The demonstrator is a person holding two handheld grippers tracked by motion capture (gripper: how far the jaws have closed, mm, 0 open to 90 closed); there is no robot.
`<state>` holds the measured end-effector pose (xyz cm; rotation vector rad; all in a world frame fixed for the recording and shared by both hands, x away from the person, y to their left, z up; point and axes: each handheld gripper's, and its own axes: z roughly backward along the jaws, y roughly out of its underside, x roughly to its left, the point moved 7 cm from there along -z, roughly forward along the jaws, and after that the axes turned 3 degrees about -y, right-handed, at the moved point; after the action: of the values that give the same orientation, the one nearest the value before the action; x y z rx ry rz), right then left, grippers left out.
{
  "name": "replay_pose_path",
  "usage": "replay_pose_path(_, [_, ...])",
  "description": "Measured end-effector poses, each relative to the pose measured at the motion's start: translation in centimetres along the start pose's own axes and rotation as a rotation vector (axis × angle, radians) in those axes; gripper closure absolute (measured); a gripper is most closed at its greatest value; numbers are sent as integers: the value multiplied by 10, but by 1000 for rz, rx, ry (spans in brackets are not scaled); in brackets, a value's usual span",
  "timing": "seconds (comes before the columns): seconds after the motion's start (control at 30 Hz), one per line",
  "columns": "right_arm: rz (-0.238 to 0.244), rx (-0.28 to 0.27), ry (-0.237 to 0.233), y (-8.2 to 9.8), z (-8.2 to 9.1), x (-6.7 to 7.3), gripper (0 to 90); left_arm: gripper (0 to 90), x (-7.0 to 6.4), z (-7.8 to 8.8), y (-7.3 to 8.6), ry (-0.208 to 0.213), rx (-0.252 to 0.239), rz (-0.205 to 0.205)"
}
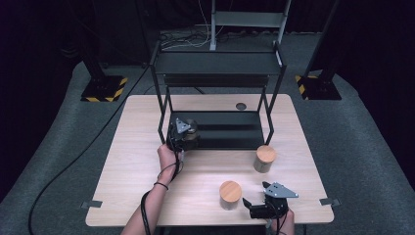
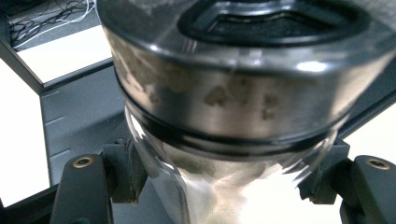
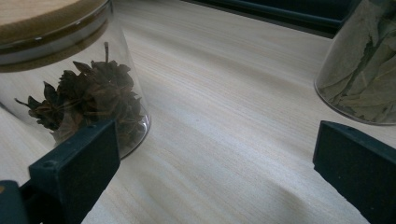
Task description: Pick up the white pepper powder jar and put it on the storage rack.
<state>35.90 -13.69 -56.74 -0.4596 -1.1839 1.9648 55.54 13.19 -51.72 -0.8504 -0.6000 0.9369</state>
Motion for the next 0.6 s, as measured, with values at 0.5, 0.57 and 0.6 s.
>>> replay_pose_path(0.5, [0, 0, -2, 0, 0, 0, 0, 301, 2, -10, 0, -22, 9, -11])
replay_pose_path(0.57, [0, -1, -2, 0, 0, 0, 0, 301, 2, -10, 0, -27, 5, -10])
replay_pose_path(0.6, [0, -1, -2, 0, 0, 0, 0, 301, 3, -11, 0, -28, 4, -9])
